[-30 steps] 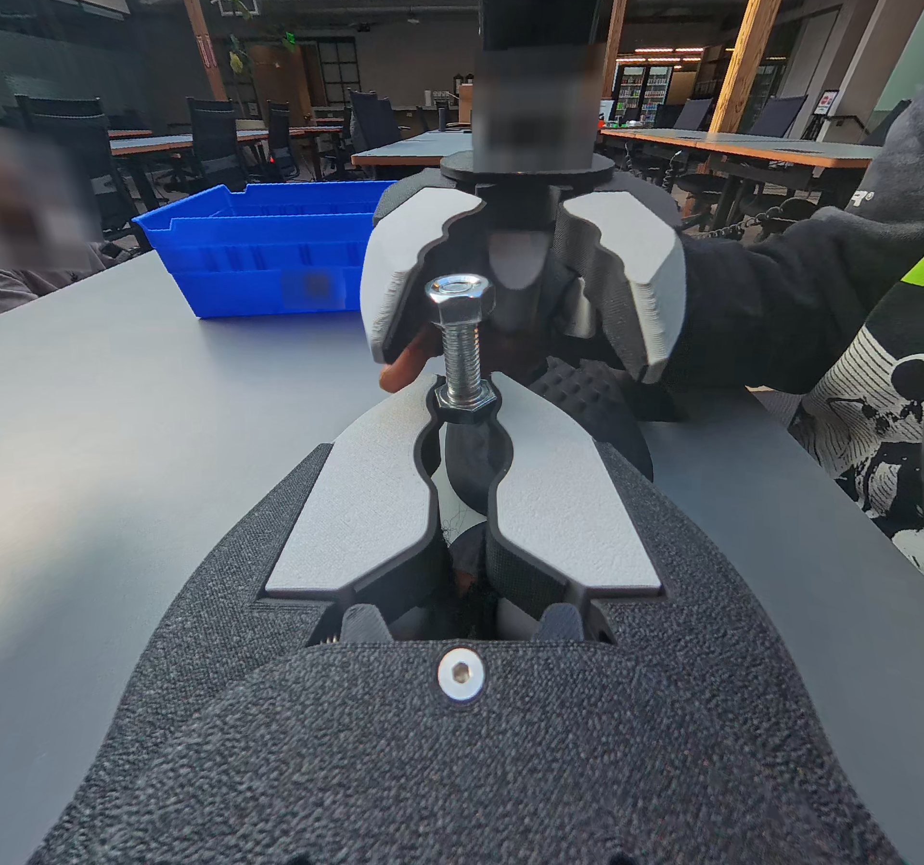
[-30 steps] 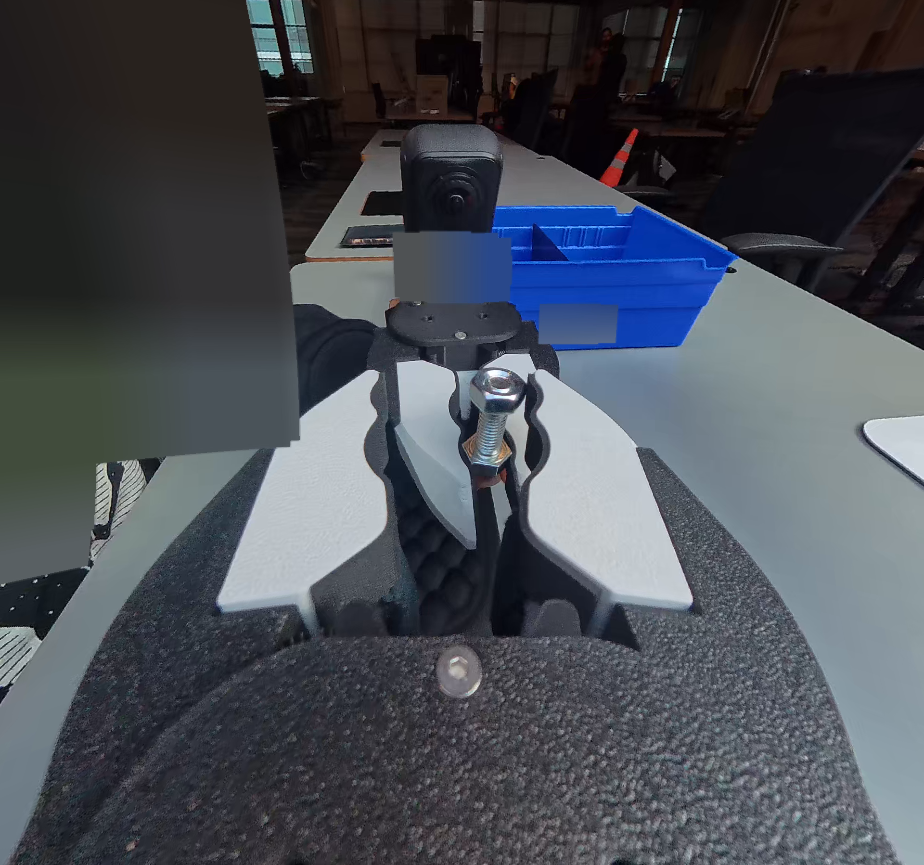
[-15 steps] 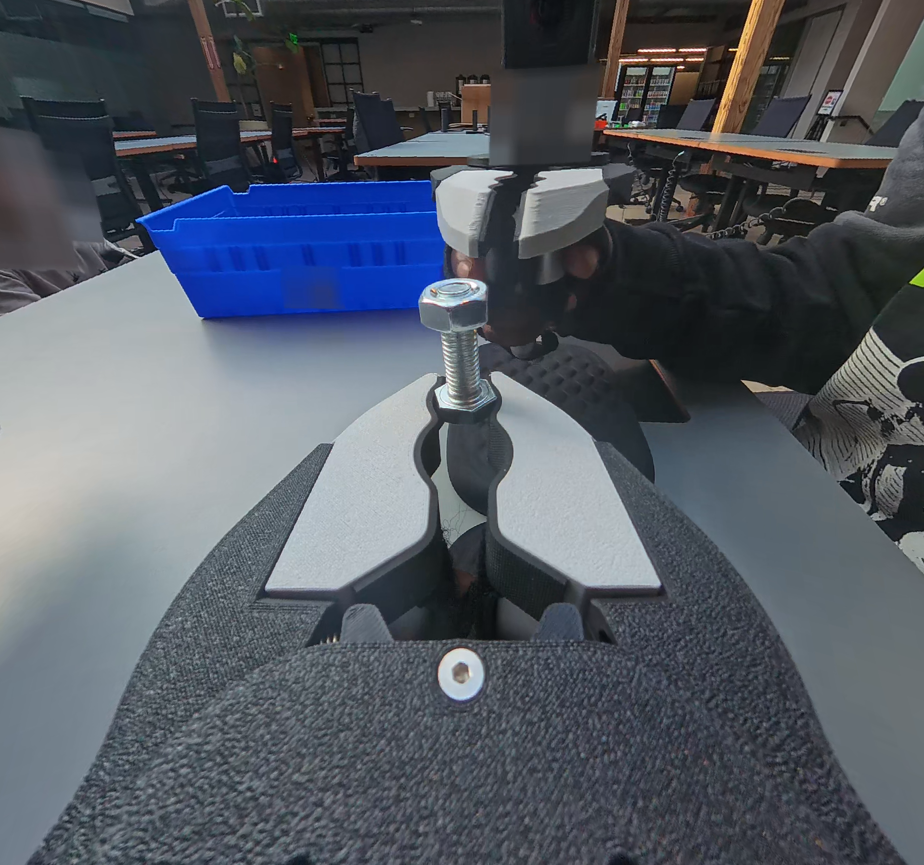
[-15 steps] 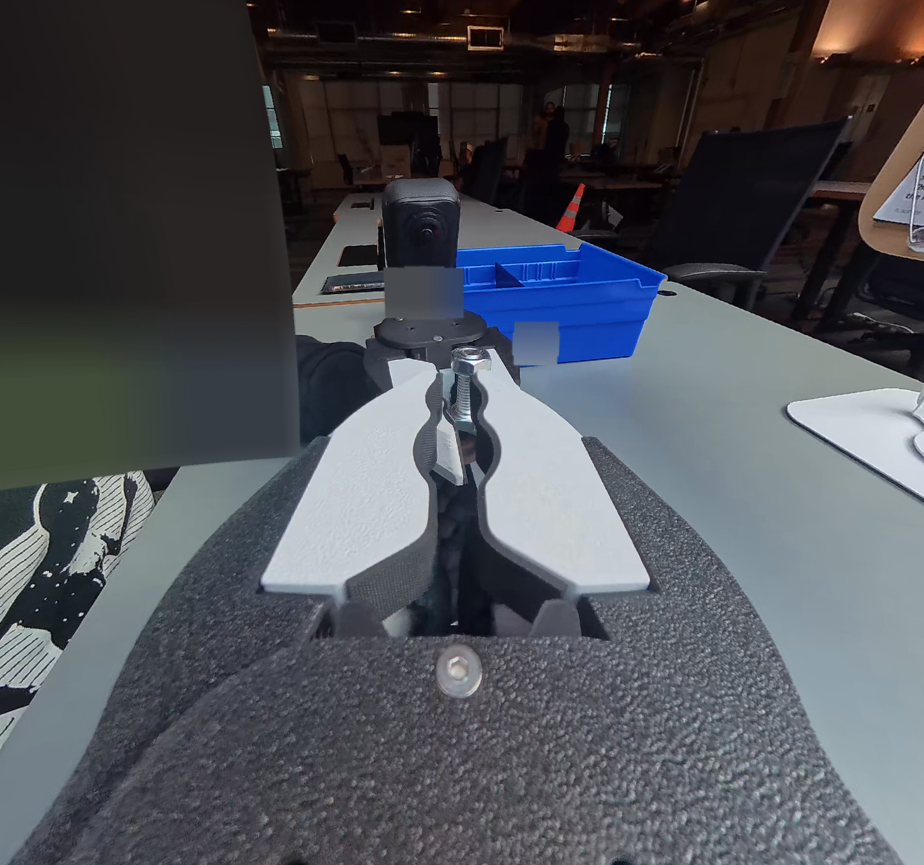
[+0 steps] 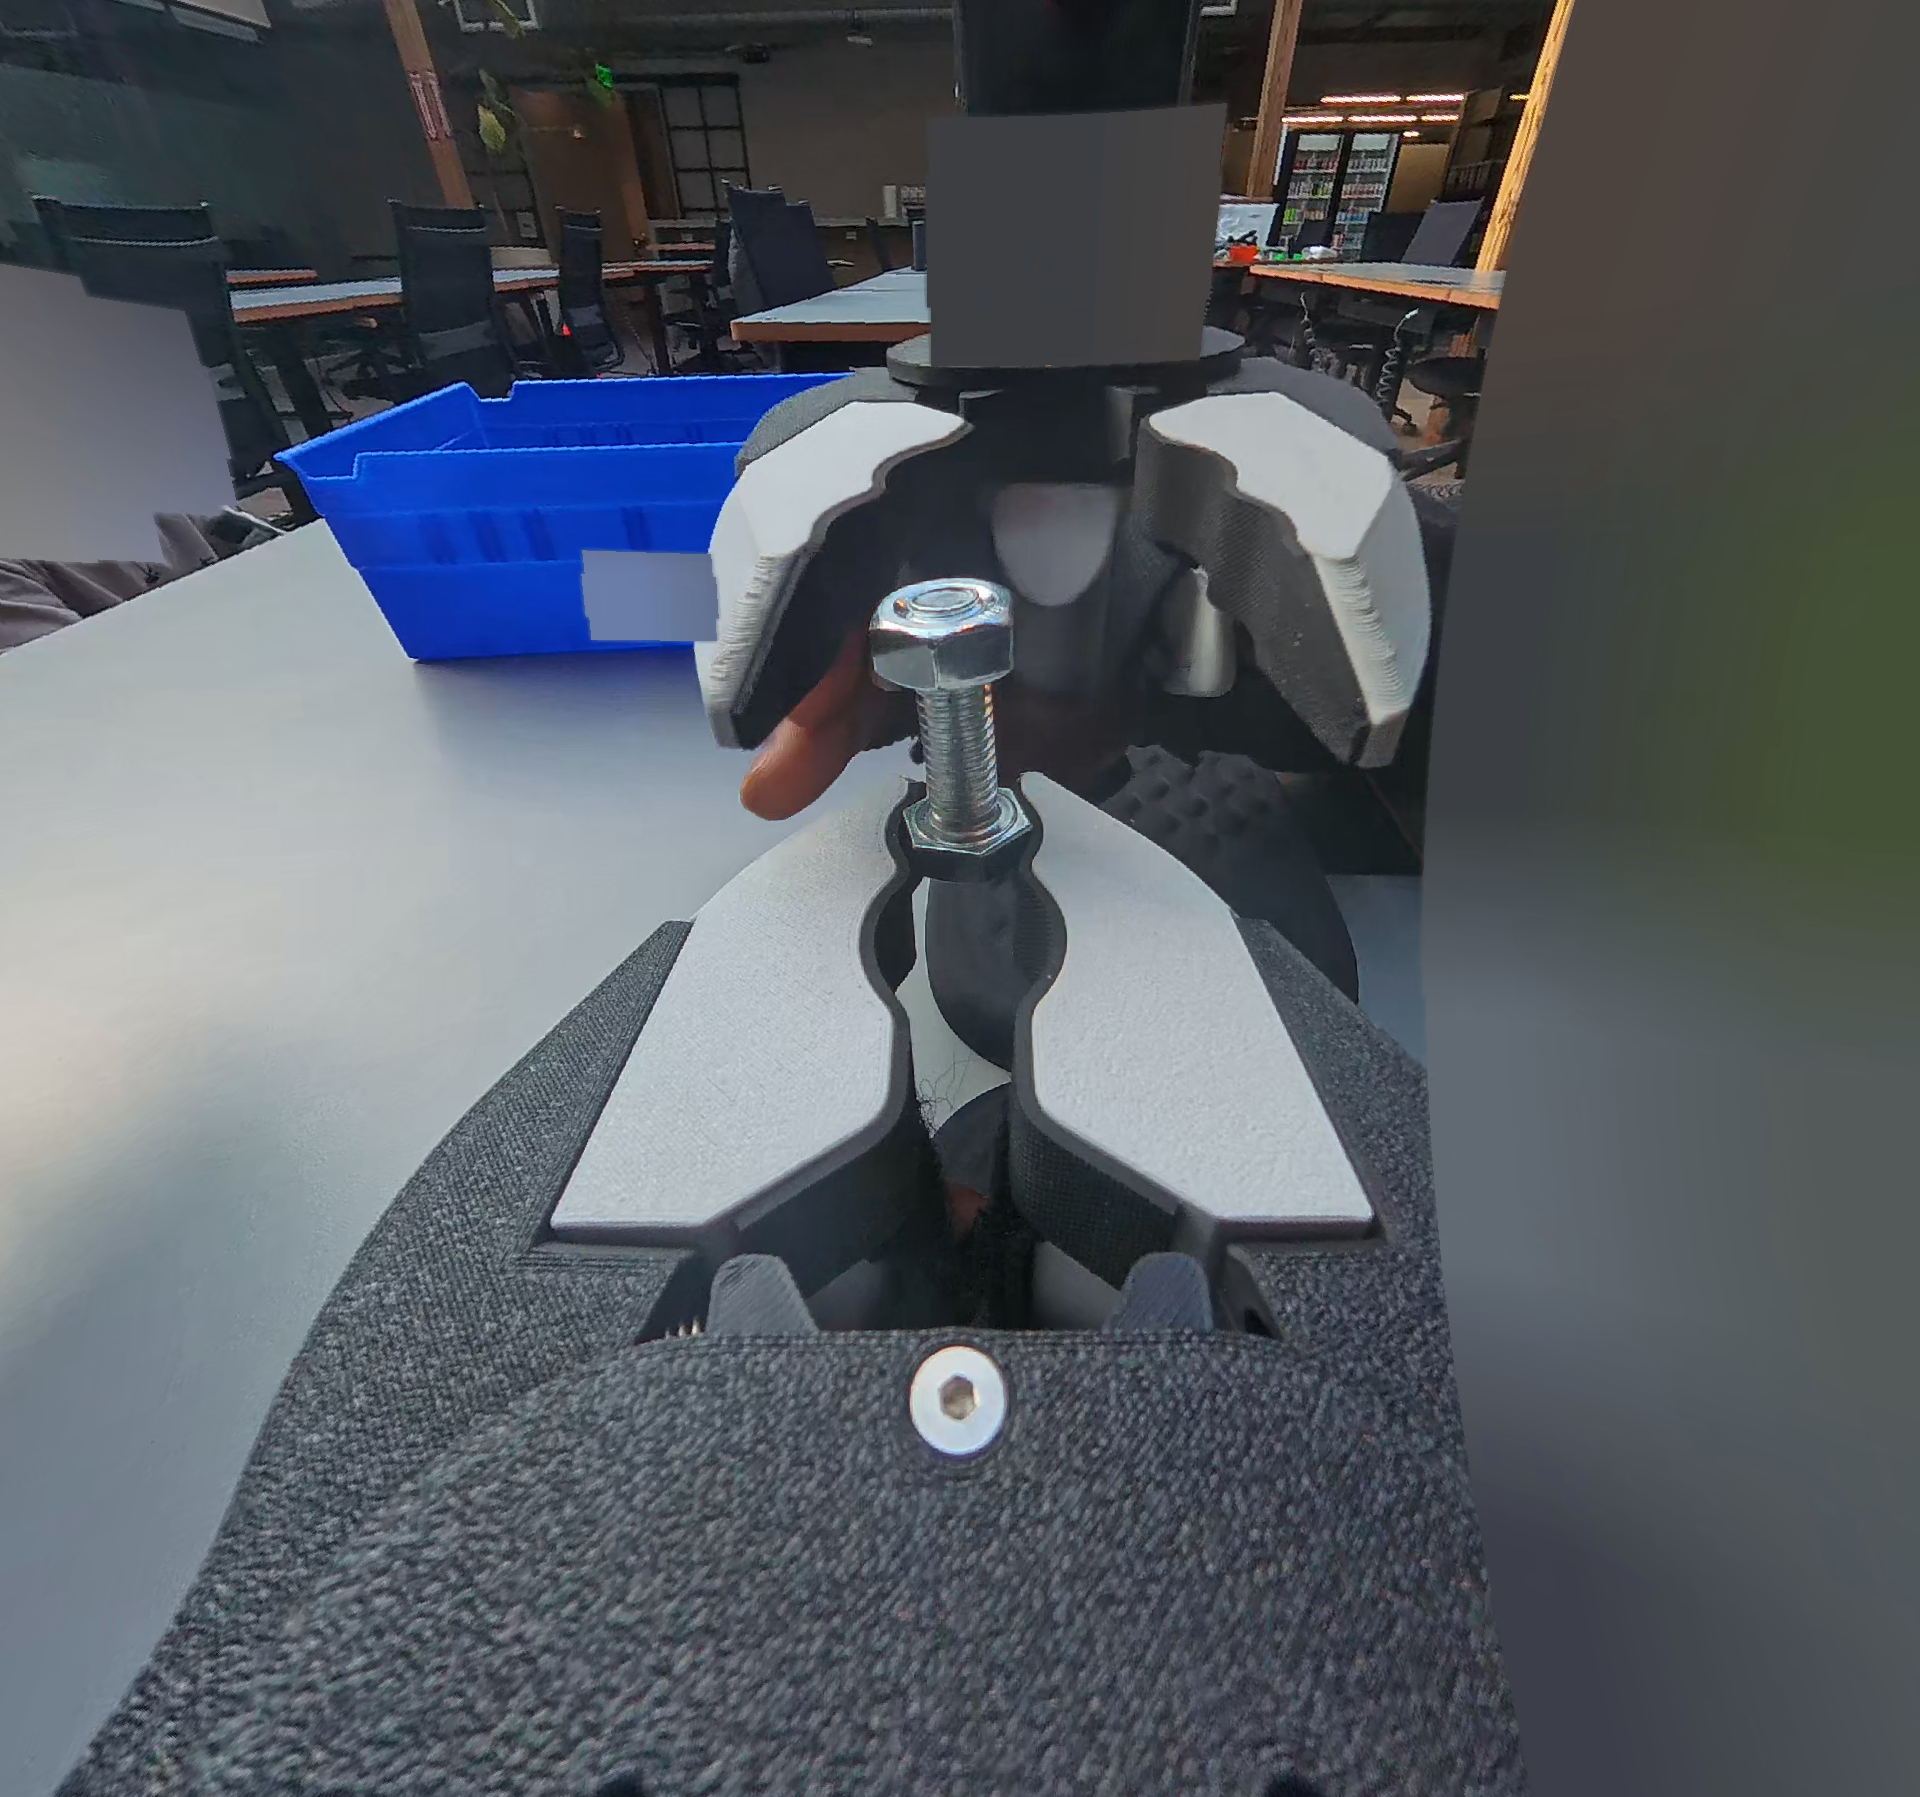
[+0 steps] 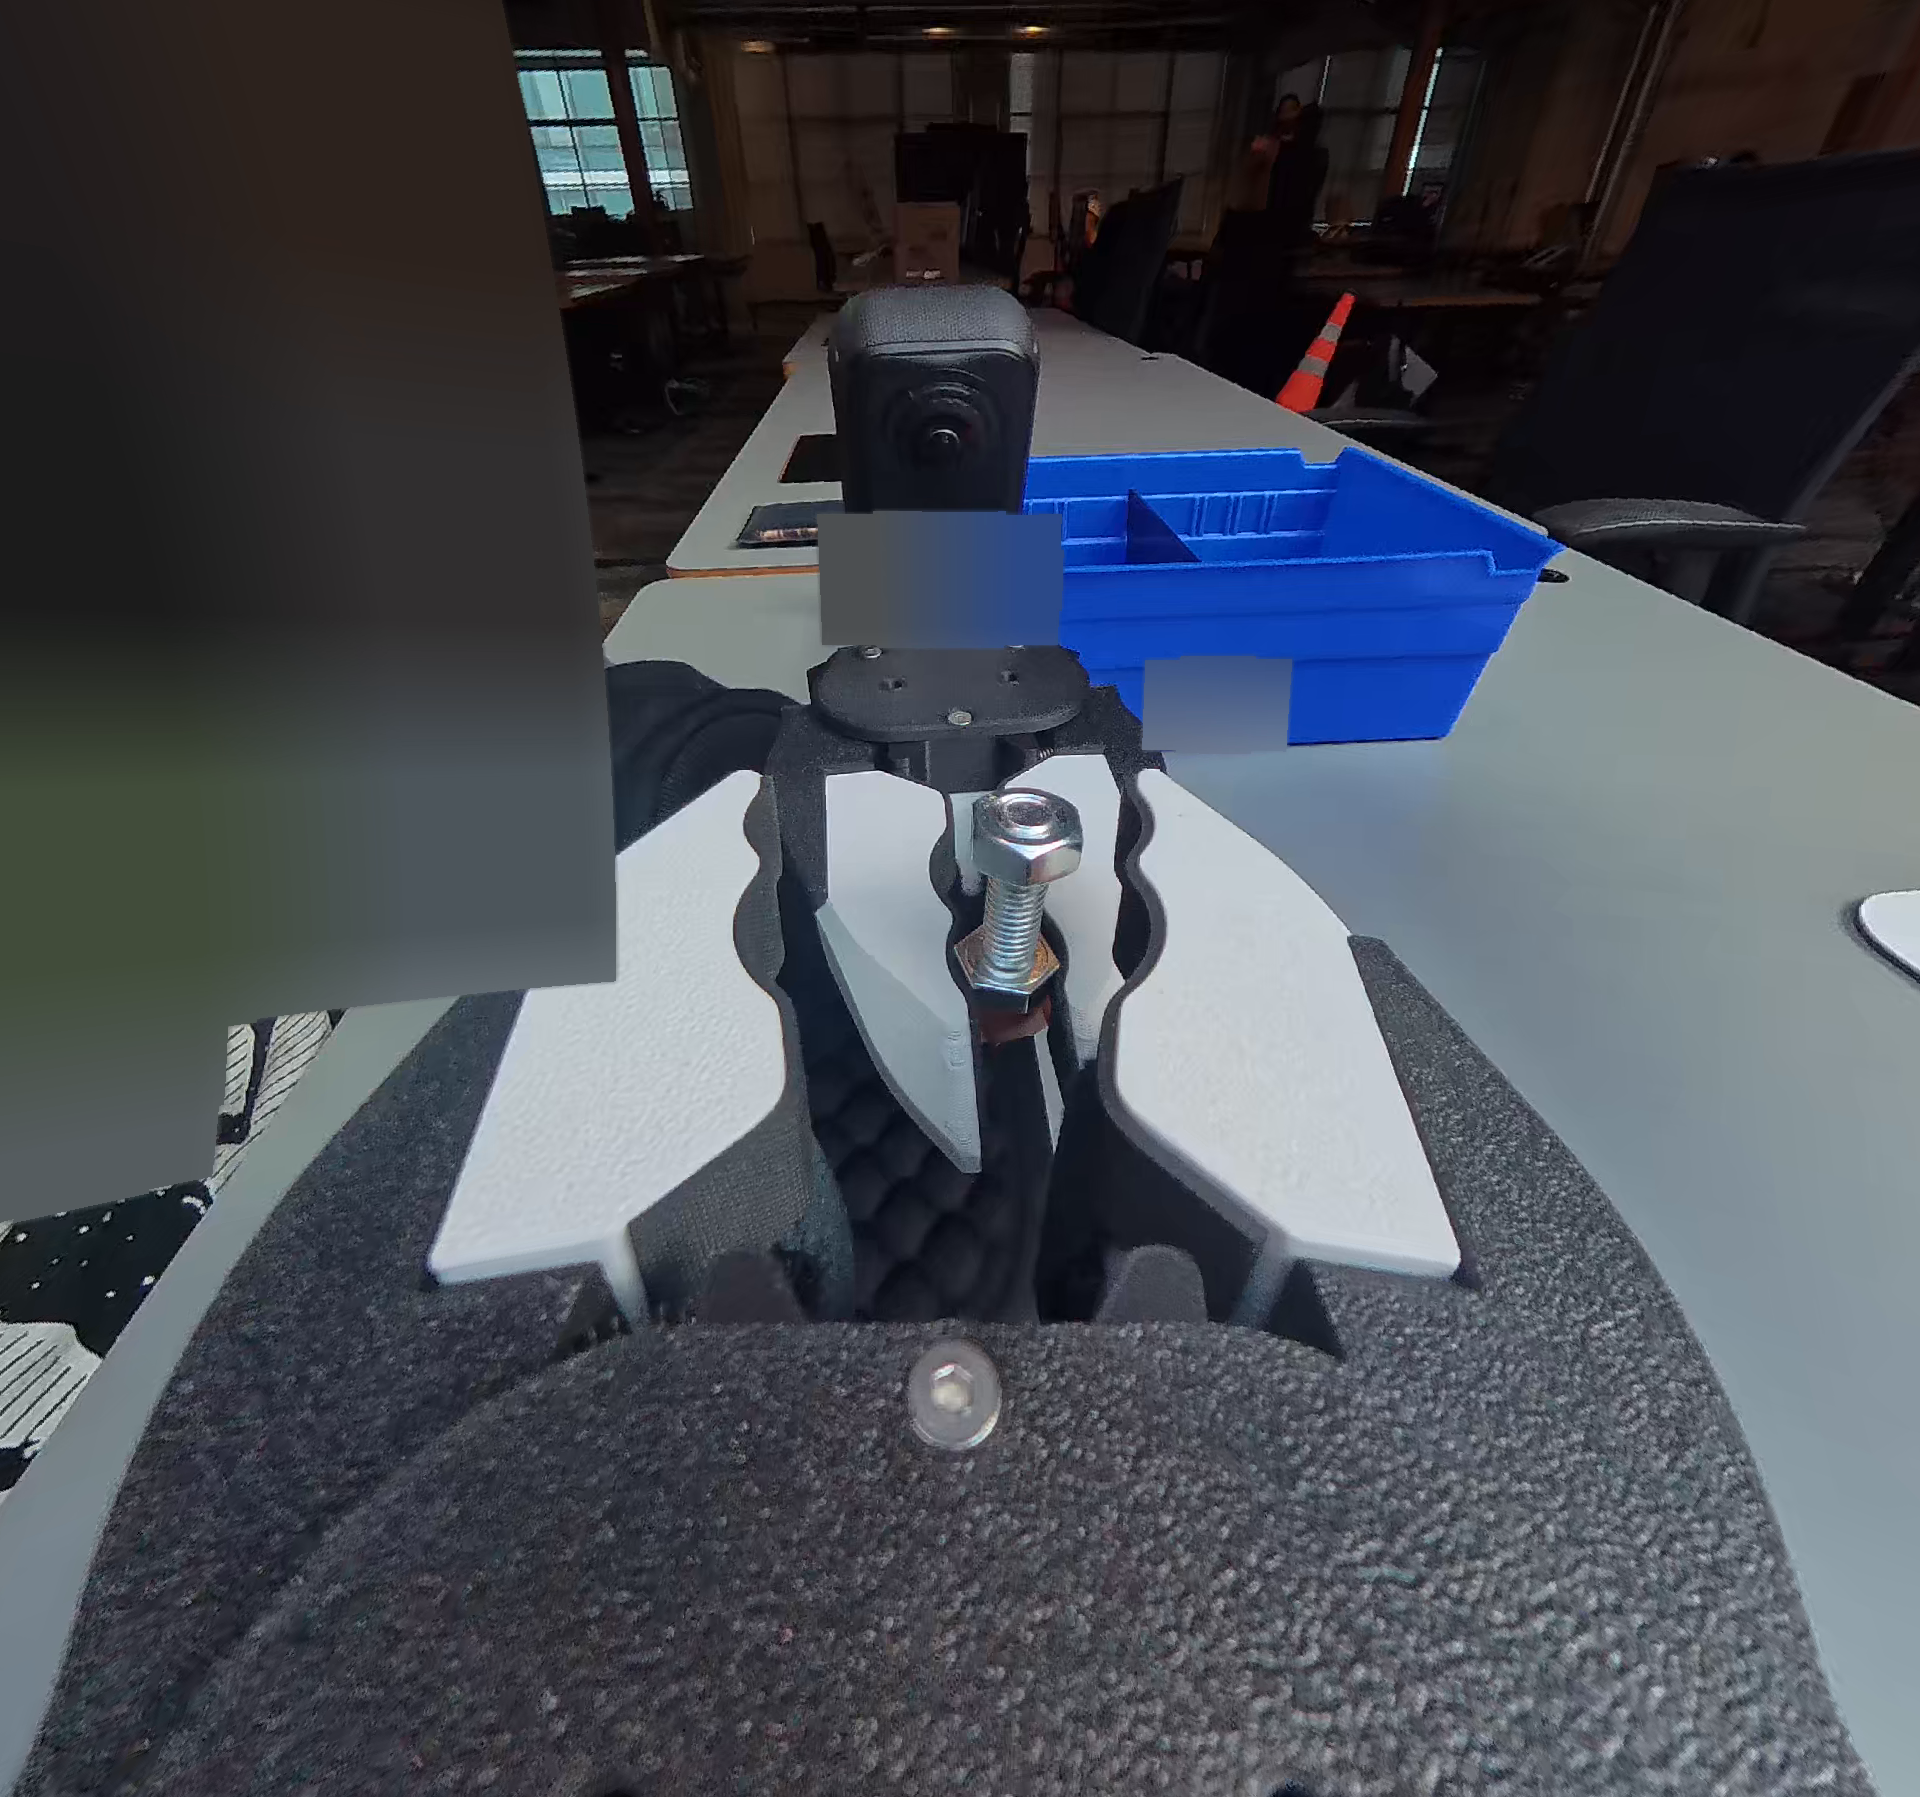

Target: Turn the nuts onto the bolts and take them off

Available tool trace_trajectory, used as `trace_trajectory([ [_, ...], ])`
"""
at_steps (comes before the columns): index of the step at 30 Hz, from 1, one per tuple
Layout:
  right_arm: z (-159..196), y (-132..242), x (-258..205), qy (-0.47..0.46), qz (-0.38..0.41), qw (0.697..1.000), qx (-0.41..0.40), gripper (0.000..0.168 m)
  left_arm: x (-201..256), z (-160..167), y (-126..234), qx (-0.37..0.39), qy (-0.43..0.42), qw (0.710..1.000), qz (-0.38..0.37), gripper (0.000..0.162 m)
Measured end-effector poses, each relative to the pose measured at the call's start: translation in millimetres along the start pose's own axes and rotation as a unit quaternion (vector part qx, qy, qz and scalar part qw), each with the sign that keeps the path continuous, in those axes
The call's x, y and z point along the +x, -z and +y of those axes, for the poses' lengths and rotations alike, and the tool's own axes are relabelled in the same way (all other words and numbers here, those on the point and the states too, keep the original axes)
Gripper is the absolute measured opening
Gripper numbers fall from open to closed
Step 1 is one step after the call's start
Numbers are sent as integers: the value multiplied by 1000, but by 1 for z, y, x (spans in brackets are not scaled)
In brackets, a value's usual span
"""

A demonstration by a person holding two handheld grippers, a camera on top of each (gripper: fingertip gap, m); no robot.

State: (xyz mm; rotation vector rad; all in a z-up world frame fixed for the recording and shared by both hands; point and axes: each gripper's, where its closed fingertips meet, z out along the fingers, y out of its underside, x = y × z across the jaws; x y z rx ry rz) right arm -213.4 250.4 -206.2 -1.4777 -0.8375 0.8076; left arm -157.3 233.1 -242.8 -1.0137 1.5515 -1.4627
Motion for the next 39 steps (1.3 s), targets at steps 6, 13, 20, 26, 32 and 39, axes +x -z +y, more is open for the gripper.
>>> trace_trajectory([
  [6,3,1,-1,12,4,1000,-12,52,-1,-1,0,2,3,1000,0,14],
  [13,1,24,8,9,49,999,4,21,-1,-1,0,2,1,1000,-2,14],
  [20,-4,37,6,11,50,998,22,4,-1,0,0,0,0,1000,-2,14],
  [26,-4,32,9,8,50,998,24,29,0,0,0,1,-1,1000,-1,14],
  [32,-2,12,4,2,16,1000,13,55,0,0,0,0,-1,1000,0,14],
  [39,5,-7,-3,18,-19,999,-24,56,1,1,0,-4,-3,1000,2,14],
])
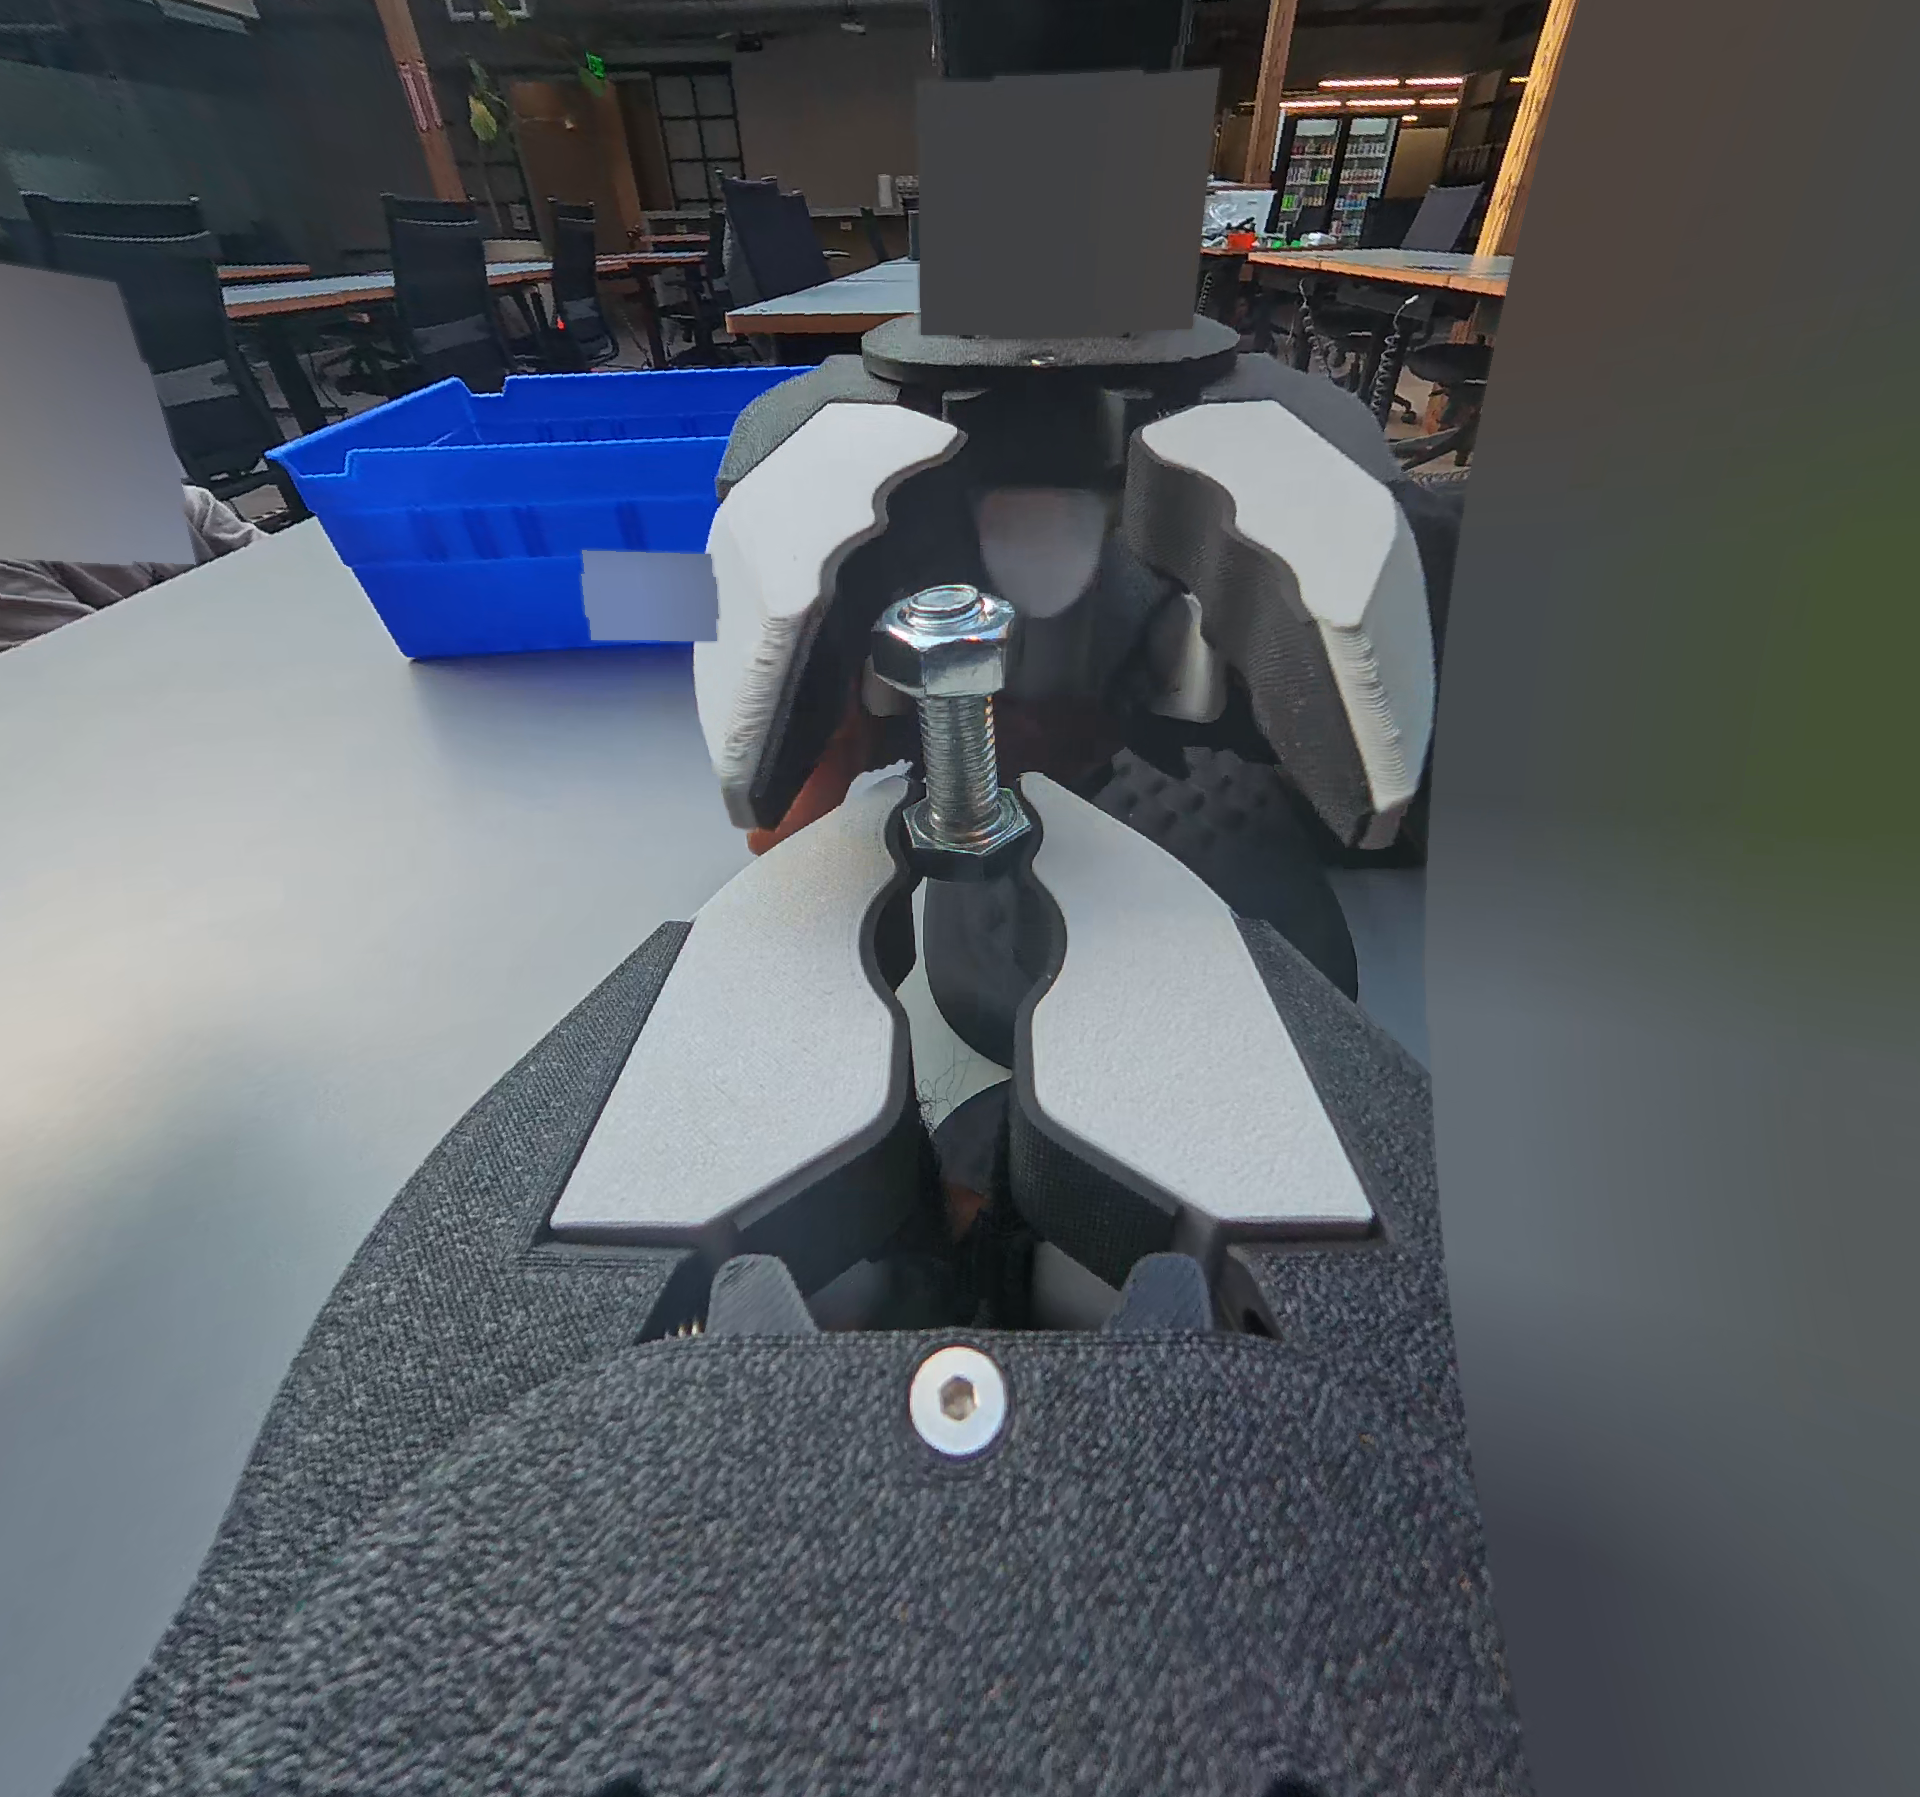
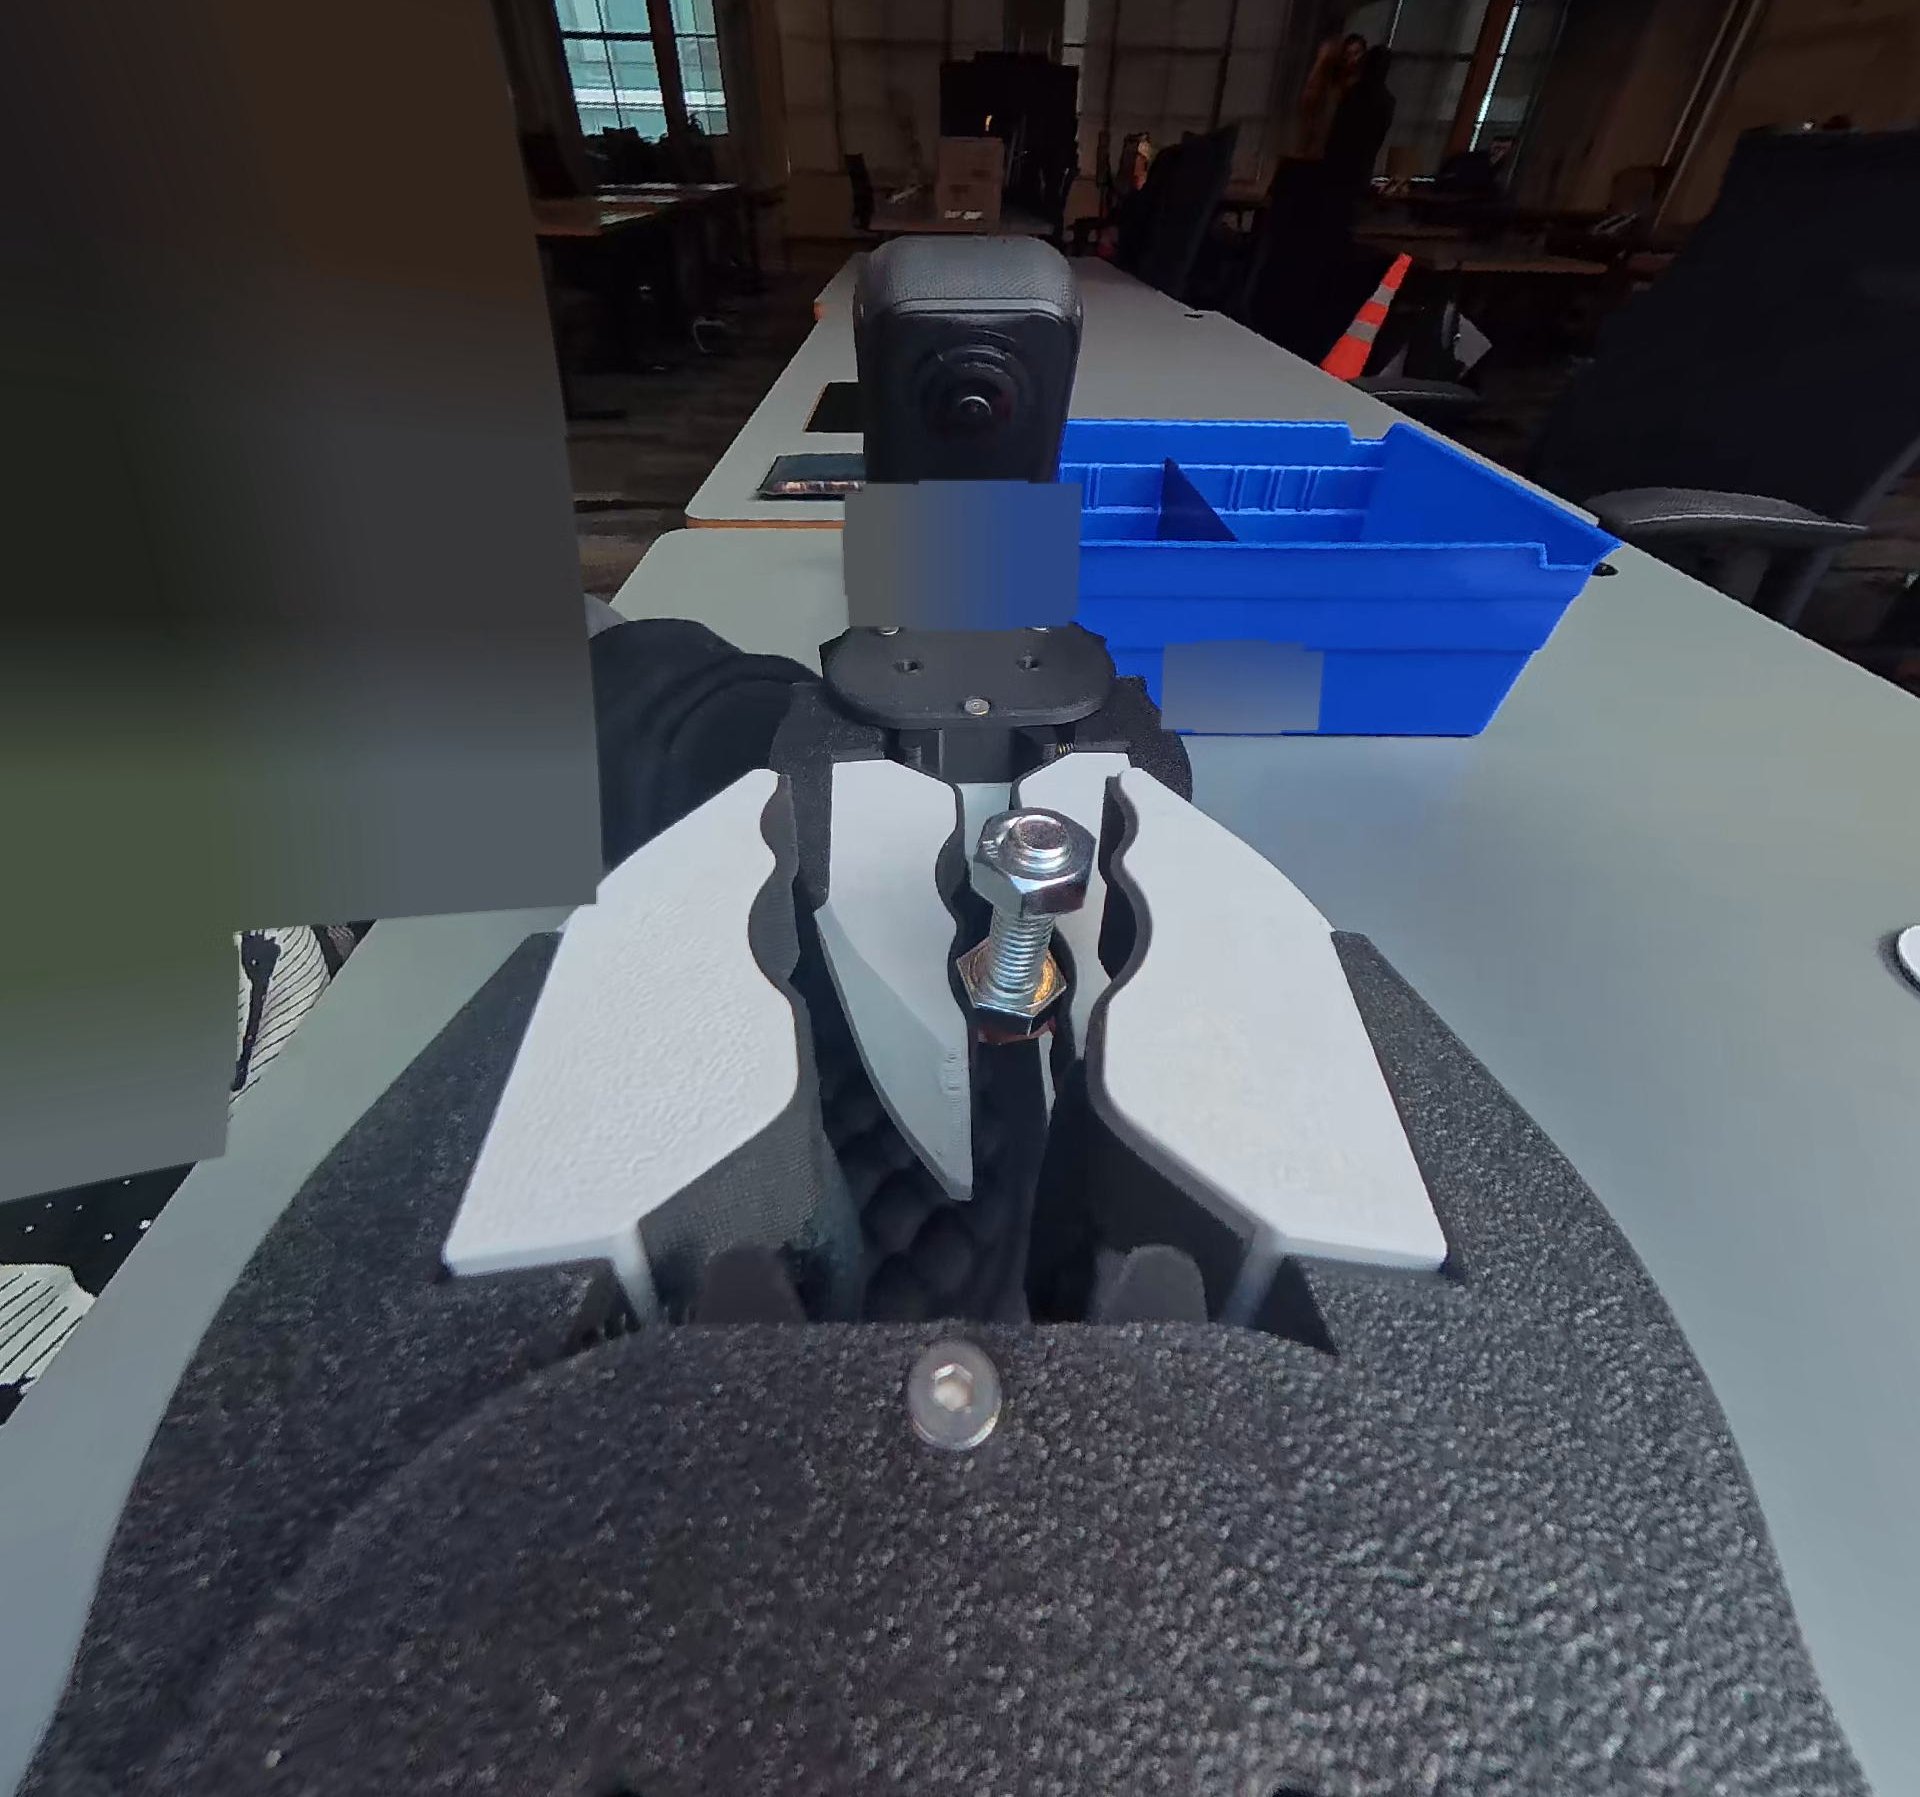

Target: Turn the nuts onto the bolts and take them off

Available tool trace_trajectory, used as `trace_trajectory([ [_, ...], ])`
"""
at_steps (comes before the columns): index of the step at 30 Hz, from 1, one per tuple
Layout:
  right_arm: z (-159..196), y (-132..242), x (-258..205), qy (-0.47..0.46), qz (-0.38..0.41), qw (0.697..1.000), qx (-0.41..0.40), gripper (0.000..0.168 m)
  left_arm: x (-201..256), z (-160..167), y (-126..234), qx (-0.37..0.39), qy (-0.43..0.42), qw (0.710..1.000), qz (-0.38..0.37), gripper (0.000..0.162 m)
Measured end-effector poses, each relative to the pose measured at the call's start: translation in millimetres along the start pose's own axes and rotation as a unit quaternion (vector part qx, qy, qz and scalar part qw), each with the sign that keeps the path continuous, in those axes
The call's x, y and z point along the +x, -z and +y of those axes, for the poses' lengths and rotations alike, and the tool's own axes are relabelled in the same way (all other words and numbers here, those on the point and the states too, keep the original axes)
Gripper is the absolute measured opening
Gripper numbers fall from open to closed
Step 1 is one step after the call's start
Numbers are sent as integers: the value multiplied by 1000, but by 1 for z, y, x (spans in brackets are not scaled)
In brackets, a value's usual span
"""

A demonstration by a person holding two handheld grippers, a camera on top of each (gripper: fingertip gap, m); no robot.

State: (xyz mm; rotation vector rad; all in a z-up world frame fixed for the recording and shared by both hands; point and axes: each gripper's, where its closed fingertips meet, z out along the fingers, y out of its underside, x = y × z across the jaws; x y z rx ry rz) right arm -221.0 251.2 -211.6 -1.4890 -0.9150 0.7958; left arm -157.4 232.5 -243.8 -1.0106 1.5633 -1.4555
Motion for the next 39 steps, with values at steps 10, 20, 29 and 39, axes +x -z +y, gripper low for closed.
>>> trace_trajectory([
  [10,0,16,1,-4,26,1000,13,49,-1,-1,1,3,2,1000,-2,14],
  [20,0,25,1,-3,53,998,21,44,-1,0,0,2,0,1000,-3,14],
  [29,-3,40,1,8,70,997,36,5,-1,-1,1,3,1,1000,-4,14],
  [39,-7,26,9,-9,39,999,35,54,-1,-1,0,3,2,1000,-2,14],
])
